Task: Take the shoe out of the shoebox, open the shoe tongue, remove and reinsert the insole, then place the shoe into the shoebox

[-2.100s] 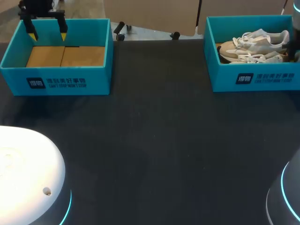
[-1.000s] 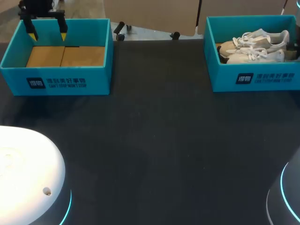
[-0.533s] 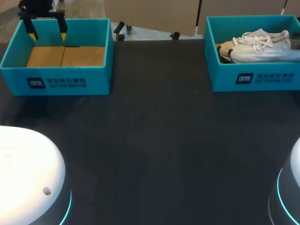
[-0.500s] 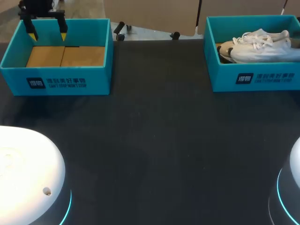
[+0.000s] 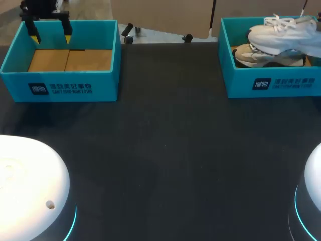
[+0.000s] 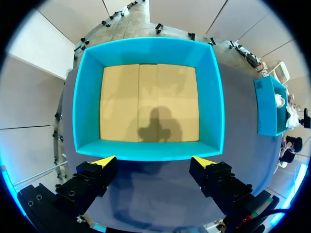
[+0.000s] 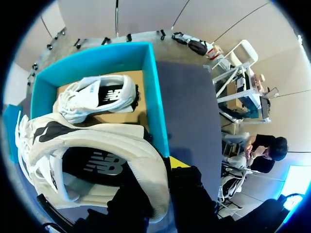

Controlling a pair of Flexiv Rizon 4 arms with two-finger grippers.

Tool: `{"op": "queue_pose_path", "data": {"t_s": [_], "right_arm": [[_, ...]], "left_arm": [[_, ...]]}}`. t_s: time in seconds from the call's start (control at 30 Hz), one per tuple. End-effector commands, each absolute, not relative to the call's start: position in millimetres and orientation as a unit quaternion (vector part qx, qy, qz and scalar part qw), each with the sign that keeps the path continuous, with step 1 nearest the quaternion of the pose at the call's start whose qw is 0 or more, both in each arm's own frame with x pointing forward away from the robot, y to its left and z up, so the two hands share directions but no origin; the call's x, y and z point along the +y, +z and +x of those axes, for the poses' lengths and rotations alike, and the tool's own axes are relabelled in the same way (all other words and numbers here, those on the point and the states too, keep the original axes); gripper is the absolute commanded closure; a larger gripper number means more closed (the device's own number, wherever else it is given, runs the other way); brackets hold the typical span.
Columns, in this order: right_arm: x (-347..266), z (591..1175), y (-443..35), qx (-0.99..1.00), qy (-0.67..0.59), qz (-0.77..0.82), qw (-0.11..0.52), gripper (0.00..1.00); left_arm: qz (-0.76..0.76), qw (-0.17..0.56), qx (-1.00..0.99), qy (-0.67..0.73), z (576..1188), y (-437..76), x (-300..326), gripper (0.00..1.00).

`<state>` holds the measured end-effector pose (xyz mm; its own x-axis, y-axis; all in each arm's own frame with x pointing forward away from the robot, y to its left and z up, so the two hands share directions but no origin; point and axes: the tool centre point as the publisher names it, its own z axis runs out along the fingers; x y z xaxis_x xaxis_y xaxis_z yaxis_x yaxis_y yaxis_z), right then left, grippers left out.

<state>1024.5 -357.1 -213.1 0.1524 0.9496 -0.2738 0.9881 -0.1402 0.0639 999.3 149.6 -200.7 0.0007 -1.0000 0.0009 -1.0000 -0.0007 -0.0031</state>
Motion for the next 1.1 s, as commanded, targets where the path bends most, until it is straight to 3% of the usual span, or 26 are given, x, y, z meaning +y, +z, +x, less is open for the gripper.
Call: {"op": "queue_pose_path", "data": {"t_s": [0.03, 1.1], "right_arm": [[-351.0, 1018.7, -192.2, 0.644, -0.082, 0.752, 0.113, 1.00], [-335.9, 1008.7, -161.3, 0.628, -0.095, 0.762, 0.127, 1.00]], "left_arm": [[-0.707, 0.001, 0.707, -0.001, 999.5, -200.3, 149.8, 0.00], [-0.707, 0.001, 0.707, -0.001, 999.5, -200.3, 149.8, 0.00]]}}
